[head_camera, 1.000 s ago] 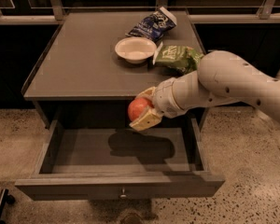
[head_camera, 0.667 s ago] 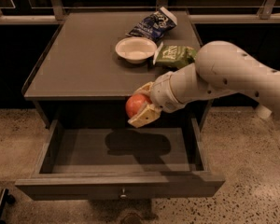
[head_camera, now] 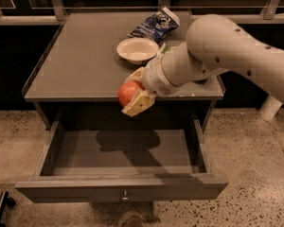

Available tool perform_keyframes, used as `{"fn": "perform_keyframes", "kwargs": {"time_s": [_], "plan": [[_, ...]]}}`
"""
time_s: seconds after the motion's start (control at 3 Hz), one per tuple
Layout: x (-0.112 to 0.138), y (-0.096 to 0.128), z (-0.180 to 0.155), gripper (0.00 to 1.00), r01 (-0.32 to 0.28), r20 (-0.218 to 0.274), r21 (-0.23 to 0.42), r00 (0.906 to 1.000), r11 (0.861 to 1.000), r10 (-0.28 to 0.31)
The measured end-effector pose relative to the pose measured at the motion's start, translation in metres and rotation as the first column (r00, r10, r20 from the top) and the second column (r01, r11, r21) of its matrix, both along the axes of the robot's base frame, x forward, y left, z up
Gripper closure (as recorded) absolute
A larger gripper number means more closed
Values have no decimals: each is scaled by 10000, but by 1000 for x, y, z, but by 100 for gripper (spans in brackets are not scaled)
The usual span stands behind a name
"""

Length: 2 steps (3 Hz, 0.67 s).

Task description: Pick apple from top drawer and place on counter

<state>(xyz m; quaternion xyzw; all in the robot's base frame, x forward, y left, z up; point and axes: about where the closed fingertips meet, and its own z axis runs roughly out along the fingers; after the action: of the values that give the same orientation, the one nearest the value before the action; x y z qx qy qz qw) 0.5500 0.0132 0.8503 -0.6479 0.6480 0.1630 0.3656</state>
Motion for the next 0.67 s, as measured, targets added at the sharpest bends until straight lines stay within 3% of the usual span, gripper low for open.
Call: {"fn": "perform_keyframes", "kwargs": {"time_s": [0.67], "plan": [[46, 37, 3, 100, -1135, 17, 828, 9935, 9901, 1137]]}}
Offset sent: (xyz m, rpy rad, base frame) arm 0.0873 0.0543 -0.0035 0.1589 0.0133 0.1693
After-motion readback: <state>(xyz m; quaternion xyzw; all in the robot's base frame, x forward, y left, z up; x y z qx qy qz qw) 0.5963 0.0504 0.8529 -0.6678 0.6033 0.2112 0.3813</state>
